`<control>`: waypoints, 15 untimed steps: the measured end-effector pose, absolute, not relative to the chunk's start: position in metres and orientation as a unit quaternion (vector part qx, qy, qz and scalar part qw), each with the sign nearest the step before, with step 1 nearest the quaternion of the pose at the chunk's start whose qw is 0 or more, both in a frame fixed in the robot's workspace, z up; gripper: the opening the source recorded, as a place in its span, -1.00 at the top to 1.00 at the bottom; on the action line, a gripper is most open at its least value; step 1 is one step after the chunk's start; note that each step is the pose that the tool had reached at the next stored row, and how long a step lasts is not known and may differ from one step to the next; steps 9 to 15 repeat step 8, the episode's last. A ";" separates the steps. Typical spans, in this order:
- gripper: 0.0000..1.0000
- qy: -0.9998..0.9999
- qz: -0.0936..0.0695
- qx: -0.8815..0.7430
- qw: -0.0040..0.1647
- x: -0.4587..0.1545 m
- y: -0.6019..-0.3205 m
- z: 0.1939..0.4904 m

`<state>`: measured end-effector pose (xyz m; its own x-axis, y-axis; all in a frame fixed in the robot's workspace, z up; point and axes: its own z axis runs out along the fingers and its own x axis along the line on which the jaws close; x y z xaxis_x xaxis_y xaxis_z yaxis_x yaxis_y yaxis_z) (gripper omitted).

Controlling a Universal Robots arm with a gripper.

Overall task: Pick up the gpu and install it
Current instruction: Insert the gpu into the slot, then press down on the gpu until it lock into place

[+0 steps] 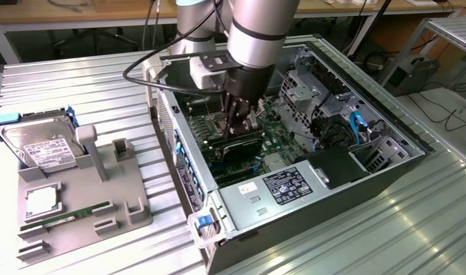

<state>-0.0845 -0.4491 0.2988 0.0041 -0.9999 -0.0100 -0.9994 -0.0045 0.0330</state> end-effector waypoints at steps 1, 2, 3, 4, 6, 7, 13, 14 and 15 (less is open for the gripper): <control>0.79 -0.705 -0.015 0.709 0.008 -0.085 -0.449 0.301; 0.79 -0.705 -0.015 0.709 0.008 -0.084 -0.449 0.301; 0.79 -0.705 -0.015 0.709 0.008 -0.084 -0.449 0.301; 0.79 -0.705 -0.015 0.709 0.008 -0.085 -0.449 0.301; 0.79 -0.705 -0.015 0.709 0.008 -0.084 -0.449 0.301; 0.79 -0.705 -0.015 0.709 0.008 -0.084 -0.449 0.301; 0.79 -0.705 -0.015 0.709 0.008 -0.084 -0.449 0.301; 0.79 -0.705 -0.015 0.709 0.008 -0.084 -0.449 0.301; 0.79 -0.705 -0.015 0.709 0.008 -0.084 -0.449 0.301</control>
